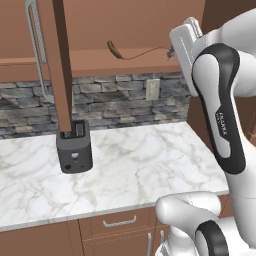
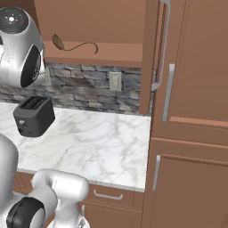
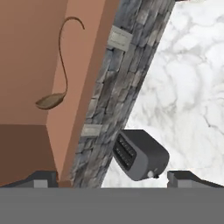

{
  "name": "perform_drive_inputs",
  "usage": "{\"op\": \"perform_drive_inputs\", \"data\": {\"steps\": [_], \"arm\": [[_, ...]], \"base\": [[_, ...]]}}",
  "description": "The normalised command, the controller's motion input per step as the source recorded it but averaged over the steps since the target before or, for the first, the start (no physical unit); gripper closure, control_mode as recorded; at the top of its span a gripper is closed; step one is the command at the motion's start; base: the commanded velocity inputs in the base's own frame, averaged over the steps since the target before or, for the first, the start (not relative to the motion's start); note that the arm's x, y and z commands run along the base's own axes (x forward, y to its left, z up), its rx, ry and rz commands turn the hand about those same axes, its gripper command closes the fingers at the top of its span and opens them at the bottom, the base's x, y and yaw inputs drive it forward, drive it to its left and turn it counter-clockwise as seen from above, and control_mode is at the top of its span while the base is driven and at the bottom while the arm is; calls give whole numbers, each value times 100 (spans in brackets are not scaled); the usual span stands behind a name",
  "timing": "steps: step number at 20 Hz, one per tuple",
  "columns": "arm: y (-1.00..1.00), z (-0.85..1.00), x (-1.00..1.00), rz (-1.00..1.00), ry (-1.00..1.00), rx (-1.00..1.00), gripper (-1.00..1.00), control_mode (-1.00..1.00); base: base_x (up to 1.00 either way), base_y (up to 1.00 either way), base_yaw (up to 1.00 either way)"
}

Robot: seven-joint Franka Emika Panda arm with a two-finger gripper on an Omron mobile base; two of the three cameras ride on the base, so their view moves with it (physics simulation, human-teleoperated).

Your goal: Open the cabinet and move the ladle to the pot. Then close the cabinet.

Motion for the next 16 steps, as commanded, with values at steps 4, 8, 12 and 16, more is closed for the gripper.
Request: {"op": "perform_drive_inputs", "data": {"steps": [4, 8, 12, 16], "arm": [[-10, 0, 19, 0, -27, -6, -100, -100], [-6, -4, 12, 0, -40, -2, -100, -100], [-15, -1, 32, 0, -24, 0, -100, -100], [-29, 9, 41, 0, 2, 5, -100, -100]], "base": [[0, 0, 0], [0, 0, 0], [0, 0, 0], [0, 0, 0]]}}
